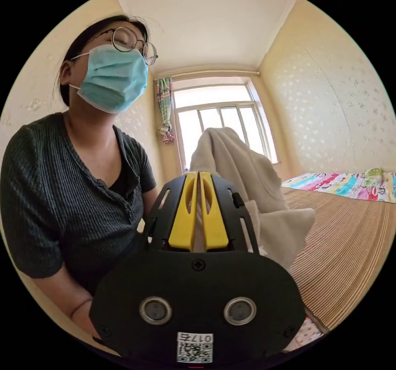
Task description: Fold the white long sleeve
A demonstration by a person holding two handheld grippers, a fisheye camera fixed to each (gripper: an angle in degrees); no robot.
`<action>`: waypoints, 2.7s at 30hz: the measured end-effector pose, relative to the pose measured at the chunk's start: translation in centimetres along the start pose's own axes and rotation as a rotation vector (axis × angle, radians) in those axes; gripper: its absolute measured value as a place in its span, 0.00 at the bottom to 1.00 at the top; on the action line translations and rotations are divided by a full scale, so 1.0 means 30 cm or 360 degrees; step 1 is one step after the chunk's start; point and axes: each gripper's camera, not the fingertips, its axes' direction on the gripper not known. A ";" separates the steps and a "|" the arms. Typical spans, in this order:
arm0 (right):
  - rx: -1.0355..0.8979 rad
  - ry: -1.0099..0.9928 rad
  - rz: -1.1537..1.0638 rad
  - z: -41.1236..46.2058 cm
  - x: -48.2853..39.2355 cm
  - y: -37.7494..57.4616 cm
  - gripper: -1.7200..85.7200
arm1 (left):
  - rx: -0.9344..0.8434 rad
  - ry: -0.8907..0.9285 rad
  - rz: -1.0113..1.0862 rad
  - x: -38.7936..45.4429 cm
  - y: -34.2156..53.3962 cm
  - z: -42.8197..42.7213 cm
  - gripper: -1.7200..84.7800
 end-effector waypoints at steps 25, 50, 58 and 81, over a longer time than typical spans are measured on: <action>-0.0118 0.0793 0.0625 0.256 0.144 0.009 0.07 | 0.0118 0.0149 -0.0216 0.255 0.089 0.403 0.07; 0.0645 0.1944 -0.0953 0.969 -0.643 -0.583 0.08 | 0.0160 -0.2478 0.0295 0.505 0.126 1.018 0.06; -0.0040 0.1891 -0.0700 1.049 -0.180 -0.912 0.08 | -0.0028 -0.2874 0.0425 0.100 -0.268 0.995 0.06; -0.1040 0.1353 0.1128 1.413 1.227 0.053 0.07 | -0.1253 -0.2583 -0.1866 -1.057 1.042 -0.053 0.03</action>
